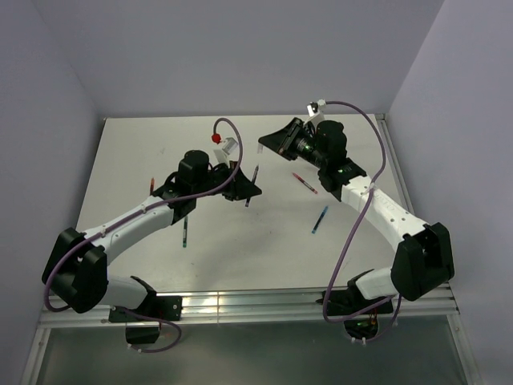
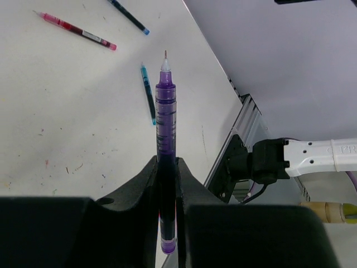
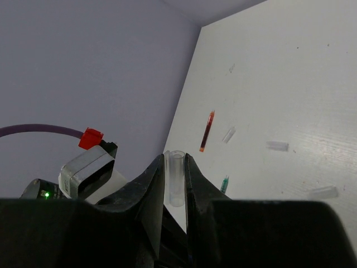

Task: Insert the pens into the pen caps

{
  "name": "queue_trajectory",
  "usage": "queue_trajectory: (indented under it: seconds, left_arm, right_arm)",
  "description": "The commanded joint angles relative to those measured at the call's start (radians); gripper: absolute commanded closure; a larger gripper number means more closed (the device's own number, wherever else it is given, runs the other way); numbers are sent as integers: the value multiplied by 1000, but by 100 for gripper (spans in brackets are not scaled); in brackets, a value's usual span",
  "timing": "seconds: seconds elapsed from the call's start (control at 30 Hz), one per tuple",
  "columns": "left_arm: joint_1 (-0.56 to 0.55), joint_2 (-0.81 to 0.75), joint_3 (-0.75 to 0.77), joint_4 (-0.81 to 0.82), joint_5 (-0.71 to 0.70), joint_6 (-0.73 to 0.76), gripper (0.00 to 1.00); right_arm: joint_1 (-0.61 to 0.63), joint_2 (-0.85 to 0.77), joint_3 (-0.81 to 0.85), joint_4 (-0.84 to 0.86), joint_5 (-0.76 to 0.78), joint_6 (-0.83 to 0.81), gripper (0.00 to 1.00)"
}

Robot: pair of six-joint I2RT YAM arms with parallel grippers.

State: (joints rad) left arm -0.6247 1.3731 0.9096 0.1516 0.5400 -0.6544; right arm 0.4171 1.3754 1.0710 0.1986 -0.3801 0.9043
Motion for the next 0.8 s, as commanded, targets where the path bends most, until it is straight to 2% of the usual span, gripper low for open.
queue_trajectory:
  seconds: [0.0,0.77]
  left_arm:
    - [-3,-20,44,77,-20,-14,100]
    - [-3,-48,41,59,-63,30,100]
  right_arm:
    - [3,-35,-11,79,-11,21,100]
    - [28,28,0,79,-23,13,100]
